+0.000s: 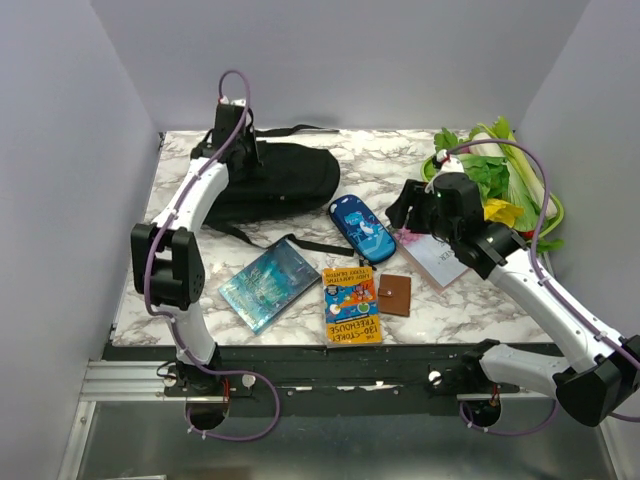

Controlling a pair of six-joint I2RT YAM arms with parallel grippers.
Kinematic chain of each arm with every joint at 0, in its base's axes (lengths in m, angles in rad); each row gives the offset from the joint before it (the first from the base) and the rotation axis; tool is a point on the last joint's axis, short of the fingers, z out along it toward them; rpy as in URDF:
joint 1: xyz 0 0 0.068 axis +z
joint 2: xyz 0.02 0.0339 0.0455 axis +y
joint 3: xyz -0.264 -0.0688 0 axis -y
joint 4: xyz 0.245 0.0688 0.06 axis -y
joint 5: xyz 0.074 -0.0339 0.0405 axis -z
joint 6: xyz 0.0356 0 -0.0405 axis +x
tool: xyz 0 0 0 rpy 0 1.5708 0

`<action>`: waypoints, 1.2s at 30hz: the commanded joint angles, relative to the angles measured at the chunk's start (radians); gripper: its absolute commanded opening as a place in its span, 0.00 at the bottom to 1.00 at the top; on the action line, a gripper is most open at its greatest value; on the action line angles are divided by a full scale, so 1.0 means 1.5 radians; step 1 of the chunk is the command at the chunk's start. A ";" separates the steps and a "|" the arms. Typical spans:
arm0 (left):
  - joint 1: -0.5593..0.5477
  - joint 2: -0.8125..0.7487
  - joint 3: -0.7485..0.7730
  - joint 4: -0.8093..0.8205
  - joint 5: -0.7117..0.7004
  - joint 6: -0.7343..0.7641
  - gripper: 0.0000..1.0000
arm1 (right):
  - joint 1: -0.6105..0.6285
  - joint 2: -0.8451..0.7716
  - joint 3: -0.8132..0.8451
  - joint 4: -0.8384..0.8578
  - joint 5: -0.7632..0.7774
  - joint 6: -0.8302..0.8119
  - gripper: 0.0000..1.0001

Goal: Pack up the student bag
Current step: Pick up the student bag at the center of the board, then place the student bag at the center of the board.

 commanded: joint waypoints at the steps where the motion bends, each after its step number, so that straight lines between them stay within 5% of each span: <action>1: 0.002 -0.096 0.116 -0.003 0.040 -0.015 0.00 | 0.004 -0.013 -0.018 0.016 -0.015 0.009 0.67; 10: 0.002 -0.198 0.108 0.005 0.107 -0.016 0.00 | 0.004 -0.051 -0.035 0.016 0.000 0.007 0.67; 27: 0.001 -0.438 -0.170 -0.019 0.578 0.069 0.00 | 0.004 -0.092 -0.024 0.008 0.051 -0.037 0.72; 31: -0.002 -0.483 -0.245 -0.082 0.634 0.145 0.00 | 0.004 -0.072 -0.031 0.009 0.057 -0.044 0.72; 36: -0.040 -0.533 -0.344 -0.251 0.625 0.410 0.02 | 0.004 -0.029 -0.029 0.041 0.029 -0.060 0.74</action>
